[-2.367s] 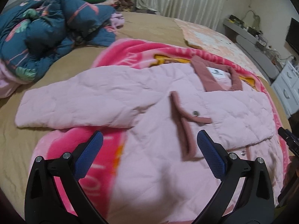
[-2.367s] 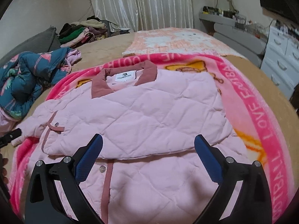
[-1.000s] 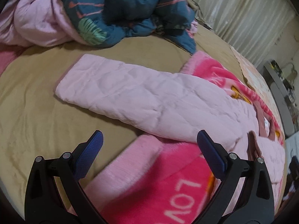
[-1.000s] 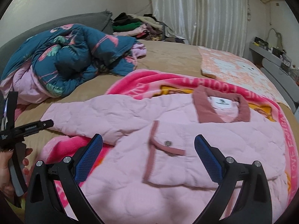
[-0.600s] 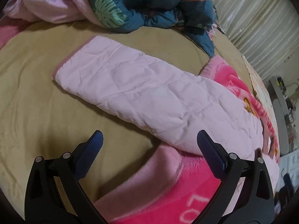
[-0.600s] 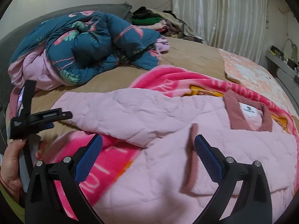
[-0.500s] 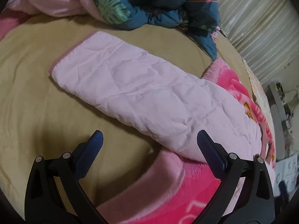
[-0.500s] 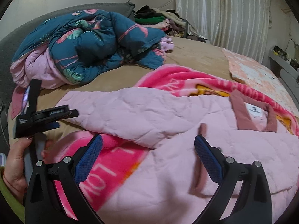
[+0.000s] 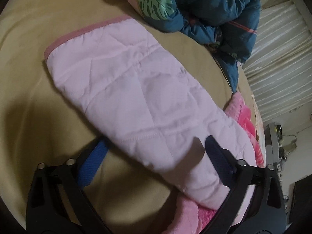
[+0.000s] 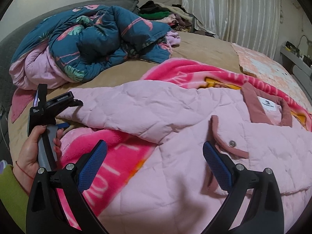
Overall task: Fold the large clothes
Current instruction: 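Grasp the other sleeve cuff with the left tool and lift it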
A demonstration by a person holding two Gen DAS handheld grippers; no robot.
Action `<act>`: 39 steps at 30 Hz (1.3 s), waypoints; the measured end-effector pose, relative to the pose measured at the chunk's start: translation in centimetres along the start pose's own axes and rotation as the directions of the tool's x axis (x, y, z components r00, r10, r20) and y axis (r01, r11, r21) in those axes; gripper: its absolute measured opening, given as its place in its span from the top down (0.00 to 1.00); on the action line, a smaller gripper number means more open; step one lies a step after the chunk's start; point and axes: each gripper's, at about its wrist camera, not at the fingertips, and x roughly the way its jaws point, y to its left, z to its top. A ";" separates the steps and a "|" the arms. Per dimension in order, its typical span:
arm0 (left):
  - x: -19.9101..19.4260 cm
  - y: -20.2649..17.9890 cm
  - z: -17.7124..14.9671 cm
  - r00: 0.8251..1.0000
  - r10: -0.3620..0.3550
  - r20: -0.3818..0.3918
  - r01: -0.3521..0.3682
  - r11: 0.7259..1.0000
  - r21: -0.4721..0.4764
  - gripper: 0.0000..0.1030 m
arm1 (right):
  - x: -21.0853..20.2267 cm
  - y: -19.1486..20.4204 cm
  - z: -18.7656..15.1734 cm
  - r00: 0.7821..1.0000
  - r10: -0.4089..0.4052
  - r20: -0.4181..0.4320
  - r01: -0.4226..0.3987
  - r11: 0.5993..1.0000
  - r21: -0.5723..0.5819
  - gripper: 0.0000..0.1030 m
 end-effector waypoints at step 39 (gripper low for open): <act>-17.6 -15.4 -5.4 0.917 -0.334 0.216 0.237 0.895 0.377 0.93 | -16.7 -12.6 -3.6 0.980 -0.137 0.146 0.112 0.980 0.166 0.05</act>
